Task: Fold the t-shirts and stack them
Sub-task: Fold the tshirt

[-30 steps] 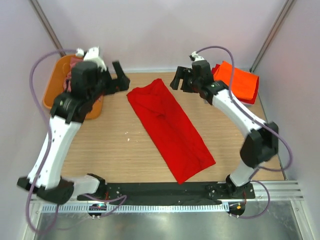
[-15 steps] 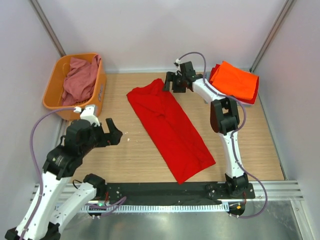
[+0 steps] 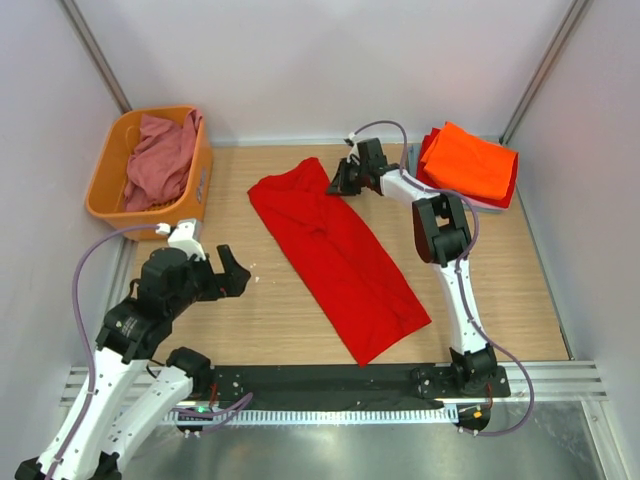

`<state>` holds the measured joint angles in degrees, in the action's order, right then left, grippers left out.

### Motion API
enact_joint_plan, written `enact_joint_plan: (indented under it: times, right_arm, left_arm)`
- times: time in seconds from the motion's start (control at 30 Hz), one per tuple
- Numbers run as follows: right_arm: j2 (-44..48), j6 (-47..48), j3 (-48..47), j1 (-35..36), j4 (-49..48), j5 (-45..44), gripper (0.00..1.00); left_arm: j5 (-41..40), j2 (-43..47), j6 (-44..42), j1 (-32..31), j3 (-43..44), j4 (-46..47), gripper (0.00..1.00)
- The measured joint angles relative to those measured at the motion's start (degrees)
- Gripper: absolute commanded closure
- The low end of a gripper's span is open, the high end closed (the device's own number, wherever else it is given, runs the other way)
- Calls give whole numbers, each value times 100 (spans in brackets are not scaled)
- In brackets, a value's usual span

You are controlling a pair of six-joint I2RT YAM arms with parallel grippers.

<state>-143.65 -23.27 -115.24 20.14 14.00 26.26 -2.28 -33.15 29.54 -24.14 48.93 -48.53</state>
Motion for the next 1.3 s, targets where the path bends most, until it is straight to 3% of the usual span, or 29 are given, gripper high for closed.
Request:
enact_joint_plan:
  times: [0.1,0.37,0.5,0.67,0.8,0.87,0.9,0.93,1.03,1.2,1.3]
  right_arm:
    - [133,-332,297,4,-372,-334,99]
    - [898,-1967,1386,-155,-595,-3228,99]
    - [1397,-2677,2184,-494,-675,-4135,99]
    - [1646,-2959,2693,-732,-942,-4242,99]
    - [1034,-2791,1784,-638,-979,-3709,99]
    - [682,-2638,1257,-553,-1023,-3416,90]
    - [581,-2568,1091,-511,-1016,-3327,80]
    - [525,-2487,997,-463,-997,-3248,60]
    - [619,-2229,966,-367,-938,-3189,28]
    - [1331,-1593,1499,-262,-208,-3589,23]
    - [2249,-1320,2223,-273,391,-3891,23]
  left_arm:
    - [24,46,0,0,-22,94,0]
    - [26,37,0,0,-22,225,2]
    - [-20,13,-2,0,-22,245,2]
    - [-55,-125,-2,0,-22,245,3]
    - [-114,-131,0,0,-22,243,3]
    - [-140,-120,0,0,-22,243,3]
    - [-162,-109,0,0,-22,243,3]
    - [-177,-105,0,0,-22,243,3]
    - [-232,-42,2,0,-22,240,4]
    - [-289,125,2,0,-22,240,4]
    - [-315,155,2,0,-22,240,4]
